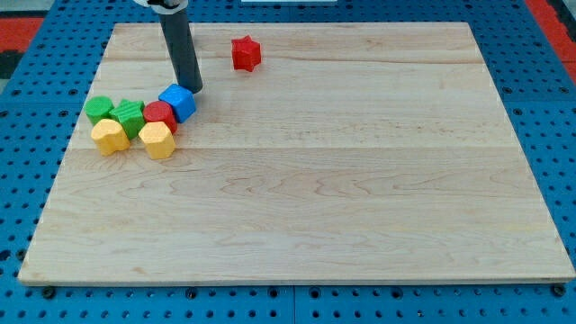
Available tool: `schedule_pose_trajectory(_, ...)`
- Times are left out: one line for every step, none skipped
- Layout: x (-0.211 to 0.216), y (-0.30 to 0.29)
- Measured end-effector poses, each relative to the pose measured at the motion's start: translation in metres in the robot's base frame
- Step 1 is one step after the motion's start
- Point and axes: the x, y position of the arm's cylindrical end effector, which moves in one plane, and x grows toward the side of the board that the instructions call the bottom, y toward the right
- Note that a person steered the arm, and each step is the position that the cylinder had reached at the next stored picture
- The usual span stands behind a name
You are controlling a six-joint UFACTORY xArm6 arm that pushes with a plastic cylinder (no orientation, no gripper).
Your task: Move the red starblue triangle to the group of blocks
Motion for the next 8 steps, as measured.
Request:
schedule_pose_trajectory(-0.001, 0.106)
schedule_pose_trajectory(-0.047, 0.13)
schedule_pose_trajectory(-0.083, 0.079)
schedule_pose_trajectory(-0.06, -0.007)
schedule_pose_trajectory(-0.068, -0.014)
schedule_pose_trajectory(-0.081, -0.032)
schedule_pose_trajectory(-0.052, -0.077)
schedule_pose_trajectory(-0.028, -0.088)
